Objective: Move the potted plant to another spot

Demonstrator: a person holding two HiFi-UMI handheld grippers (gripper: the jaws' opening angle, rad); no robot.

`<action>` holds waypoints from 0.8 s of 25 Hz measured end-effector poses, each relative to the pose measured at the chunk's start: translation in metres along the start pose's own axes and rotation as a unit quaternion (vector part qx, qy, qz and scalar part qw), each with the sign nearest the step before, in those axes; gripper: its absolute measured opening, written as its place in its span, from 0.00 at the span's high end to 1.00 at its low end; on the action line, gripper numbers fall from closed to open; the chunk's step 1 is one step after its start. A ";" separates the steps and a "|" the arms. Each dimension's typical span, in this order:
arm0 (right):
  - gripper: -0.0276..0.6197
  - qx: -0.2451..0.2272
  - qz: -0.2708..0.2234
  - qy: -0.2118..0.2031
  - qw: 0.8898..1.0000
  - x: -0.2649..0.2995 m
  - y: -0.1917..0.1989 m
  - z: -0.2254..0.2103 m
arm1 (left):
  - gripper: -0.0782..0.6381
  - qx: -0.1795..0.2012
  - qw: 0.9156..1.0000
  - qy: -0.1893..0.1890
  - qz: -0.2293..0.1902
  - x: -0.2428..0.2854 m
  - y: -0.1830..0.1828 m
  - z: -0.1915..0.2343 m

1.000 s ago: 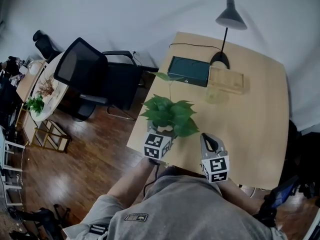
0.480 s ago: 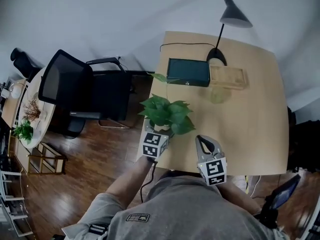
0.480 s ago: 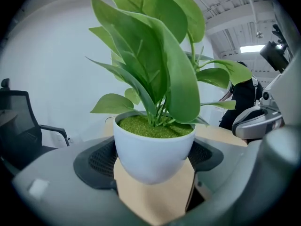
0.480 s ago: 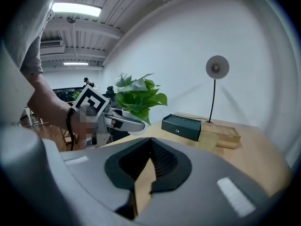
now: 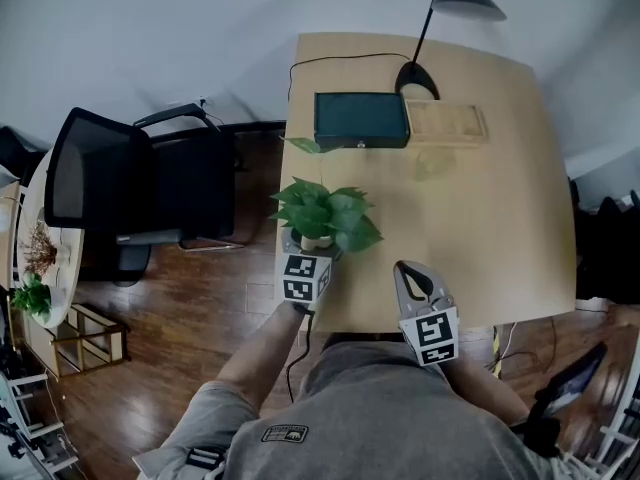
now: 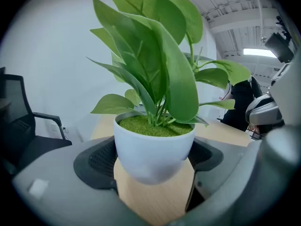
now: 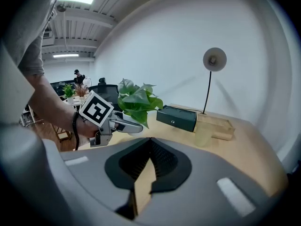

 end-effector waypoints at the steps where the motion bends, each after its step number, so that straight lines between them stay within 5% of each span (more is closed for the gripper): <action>1: 0.95 0.001 0.003 0.001 1.000 0.002 0.001 -0.001 | 0.25 0.000 1.000 0.001 0.003 0.004 0.003 0.001; 20: 0.95 0.006 0.026 0.012 1.000 0.018 -0.003 -0.005 | 0.25 0.000 0.999 0.009 0.047 0.025 0.040 0.003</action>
Point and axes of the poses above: the fingertips, and each gripper's own axes: x forward along the fingers, z to its left, y out of its underside, the point moved 3 cm from there along -x, backward along the fingers, and after that the axes turned 6 degrees about x, right-handed, at the moved point
